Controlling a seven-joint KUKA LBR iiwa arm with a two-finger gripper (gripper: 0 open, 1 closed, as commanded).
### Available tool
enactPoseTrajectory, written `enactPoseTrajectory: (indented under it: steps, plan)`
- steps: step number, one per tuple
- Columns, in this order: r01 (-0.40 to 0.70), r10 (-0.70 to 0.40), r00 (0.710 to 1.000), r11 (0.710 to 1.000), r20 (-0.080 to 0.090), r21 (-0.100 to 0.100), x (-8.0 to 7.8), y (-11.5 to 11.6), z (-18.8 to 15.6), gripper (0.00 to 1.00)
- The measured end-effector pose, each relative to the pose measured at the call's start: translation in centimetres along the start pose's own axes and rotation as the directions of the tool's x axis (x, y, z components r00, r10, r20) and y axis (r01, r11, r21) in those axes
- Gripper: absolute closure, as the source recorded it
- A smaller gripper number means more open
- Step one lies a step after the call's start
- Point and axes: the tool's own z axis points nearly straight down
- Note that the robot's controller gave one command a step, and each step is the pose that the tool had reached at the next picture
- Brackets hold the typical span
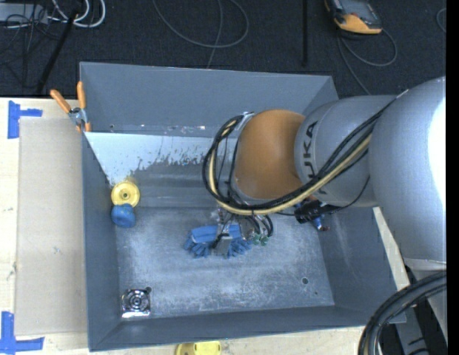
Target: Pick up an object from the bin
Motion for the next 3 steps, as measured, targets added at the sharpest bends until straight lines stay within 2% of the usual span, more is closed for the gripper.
enactPoseTrajectory:
  steps: [2,3]
  plan:
    - [-0.001,0.001,1.000,1.000,0.000,0.000,0.0,0.0,-0.1,1.00]
    - [0.043,-0.043,0.999,0.999,0.003,0.002,-1.3,1.7,-4.0,1.00]
